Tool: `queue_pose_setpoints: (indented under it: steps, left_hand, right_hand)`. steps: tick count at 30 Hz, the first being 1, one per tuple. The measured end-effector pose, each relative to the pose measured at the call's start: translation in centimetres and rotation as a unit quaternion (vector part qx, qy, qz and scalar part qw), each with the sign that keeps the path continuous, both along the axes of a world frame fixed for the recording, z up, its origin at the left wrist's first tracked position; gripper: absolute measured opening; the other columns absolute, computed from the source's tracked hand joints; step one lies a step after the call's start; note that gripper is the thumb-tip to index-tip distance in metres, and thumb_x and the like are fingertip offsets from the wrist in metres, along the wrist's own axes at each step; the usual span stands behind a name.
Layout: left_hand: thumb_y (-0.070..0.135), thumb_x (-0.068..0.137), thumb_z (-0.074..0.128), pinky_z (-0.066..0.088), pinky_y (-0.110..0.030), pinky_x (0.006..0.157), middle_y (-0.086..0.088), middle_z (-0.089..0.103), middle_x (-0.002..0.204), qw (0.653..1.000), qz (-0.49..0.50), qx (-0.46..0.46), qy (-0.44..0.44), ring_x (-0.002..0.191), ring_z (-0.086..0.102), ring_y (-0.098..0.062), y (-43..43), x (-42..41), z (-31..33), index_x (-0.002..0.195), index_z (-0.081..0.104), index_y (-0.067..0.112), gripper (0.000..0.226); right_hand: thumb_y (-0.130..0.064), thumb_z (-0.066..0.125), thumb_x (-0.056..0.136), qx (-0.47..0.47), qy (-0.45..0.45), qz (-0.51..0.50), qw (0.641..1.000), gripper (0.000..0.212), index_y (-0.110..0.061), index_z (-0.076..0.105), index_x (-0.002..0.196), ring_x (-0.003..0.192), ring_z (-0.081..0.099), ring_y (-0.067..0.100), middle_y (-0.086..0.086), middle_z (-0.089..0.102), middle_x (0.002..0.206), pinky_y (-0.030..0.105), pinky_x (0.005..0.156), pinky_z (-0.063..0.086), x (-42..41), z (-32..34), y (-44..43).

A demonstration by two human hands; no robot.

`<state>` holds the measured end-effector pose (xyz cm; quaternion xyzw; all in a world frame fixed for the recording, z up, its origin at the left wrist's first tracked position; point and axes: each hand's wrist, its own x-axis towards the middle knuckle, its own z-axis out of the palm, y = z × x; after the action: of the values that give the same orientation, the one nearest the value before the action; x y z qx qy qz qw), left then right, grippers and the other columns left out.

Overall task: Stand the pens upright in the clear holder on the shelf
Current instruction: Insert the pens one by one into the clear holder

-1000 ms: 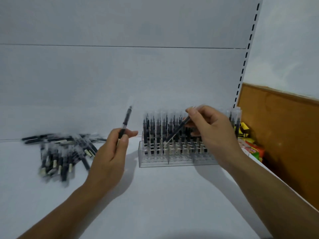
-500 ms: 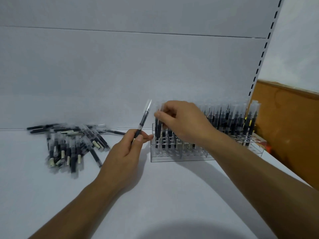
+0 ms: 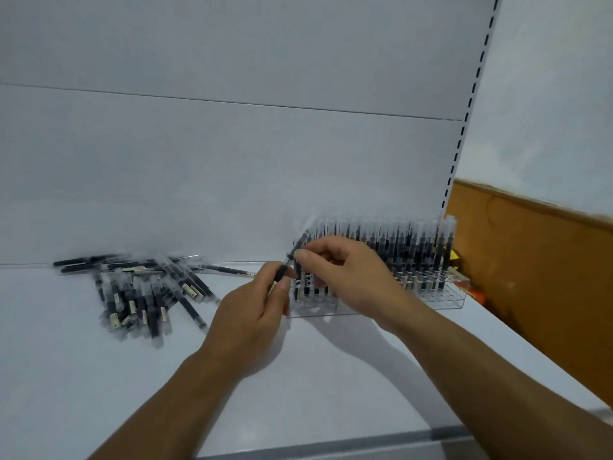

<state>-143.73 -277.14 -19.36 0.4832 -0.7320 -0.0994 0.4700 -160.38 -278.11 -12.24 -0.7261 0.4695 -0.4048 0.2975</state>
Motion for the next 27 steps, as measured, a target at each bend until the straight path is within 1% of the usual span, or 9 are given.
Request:
queue_pose_setpoints:
  steps: [2,5,7,9,11,14,16,20,27]
  left_hand:
    - [0.045,0.096,0.029,0.036,-0.016,0.054,0.014,0.063,0.071,0.999,-0.003,-0.008,-0.031,0.066,0.058,-0.004,0.2,-0.1,0.1,0.102,0.045,0.042,0.018]
    - [0.045,0.095,0.028,0.042,-0.024,0.059,0.010,0.063,0.074,0.998,0.005,-0.019,-0.060,0.070,0.058,-0.007,0.3,-0.1,0.3,0.106,0.048,0.036,0.024]
    - [0.047,0.095,0.029,0.044,-0.028,0.064,0.011,0.063,0.077,0.996,0.017,-0.035,-0.080,0.072,0.056,-0.007,0.4,-0.1,0.4,0.107,0.051,0.034,0.028]
    - [0.057,0.091,0.035,0.044,-0.024,0.067,0.017,0.061,0.081,0.996,0.031,-0.052,-0.062,0.078,0.055,-0.004,0.4,-0.1,0.5,0.106,0.055,0.035,0.034]
    - [0.068,0.083,0.041,0.043,-0.022,0.079,0.024,0.060,0.096,0.997,0.048,-0.040,-0.035,0.092,0.054,0.001,0.1,0.1,0.4,0.111,0.056,0.037,0.044]
    - [0.072,0.084,0.046,0.035,-0.029,0.103,0.021,0.049,0.134,0.994,0.061,0.024,-0.083,0.124,0.043,-0.002,-0.5,0.5,-0.3,0.132,0.048,0.036,0.060]
    - [0.065,0.087,0.049,0.027,-0.028,0.109,0.018,0.040,0.146,0.991,0.058,0.050,-0.106,0.134,0.034,-0.003,-0.7,0.6,-0.5,0.139,0.043,0.033,0.061]
    - [0.059,0.089,0.051,0.023,-0.025,0.110,0.018,0.037,0.149,0.990,0.054,0.057,-0.114,0.137,0.031,-0.002,-0.7,0.4,-0.5,0.144,0.038,0.035,0.061]
    - [0.059,0.089,0.052,0.027,-0.023,0.107,0.018,0.041,0.147,0.989,0.066,0.062,-0.115,0.135,0.035,-0.003,-0.9,0.5,-0.4,0.143,0.039,0.036,0.060]
  right_hand:
    - [-0.037,0.066,0.090,-0.001,-0.040,-0.004,0.999,0.016,-0.022,0.071,0.089,0.062,0.059,0.002,-0.007,0.067,0.072,0.016,0.057,0.045,0.4,0.1,0.4]
    - [-0.026,0.066,0.091,0.019,-0.097,-0.011,0.995,0.013,-0.015,0.068,0.084,0.056,0.056,0.000,-0.009,0.063,0.063,0.015,0.051,0.042,0.6,0.1,0.8]
    - [-0.023,0.065,0.092,0.030,-0.115,0.002,0.993,0.013,-0.013,0.067,0.085,0.059,0.060,0.001,-0.008,0.067,0.067,0.013,0.051,0.044,0.6,0.0,1.1]
    - [-0.023,0.063,0.093,0.030,-0.133,-0.005,0.991,0.012,-0.012,0.066,0.090,0.067,0.065,0.003,-0.004,0.071,0.079,0.014,0.055,0.047,0.3,0.3,1.2]
    - [-0.023,0.061,0.094,0.007,-0.162,-0.044,0.986,0.010,-0.014,0.065,0.095,0.068,0.067,0.004,-0.002,0.073,0.086,0.016,0.055,0.049,-0.4,1.1,0.7]
    - [-0.029,0.061,0.095,-0.080,-0.096,-0.119,0.985,0.008,-0.021,0.062,0.093,0.070,0.069,0.006,-0.003,0.073,0.089,0.022,0.057,0.050,-1.4,2.1,-0.6]
    - [-0.032,0.061,0.094,-0.111,-0.034,-0.135,0.984,0.010,-0.022,0.061,0.092,0.073,0.070,0.010,-0.004,0.072,0.087,0.025,0.062,0.053,-1.7,2.2,-1.5]
    - [-0.035,0.060,0.094,-0.133,0.050,-0.127,0.982,0.013,-0.022,0.061,0.092,0.076,0.069,0.014,-0.008,0.069,0.082,0.032,0.069,0.055,-0.9,1.7,-2.7]
    - [-0.035,0.057,0.095,-0.132,0.098,-0.114,0.980,0.014,-0.022,0.060,0.093,0.079,0.069,0.018,-0.004,0.068,0.085,0.044,0.076,0.057,-0.1,1.7,-4.0]
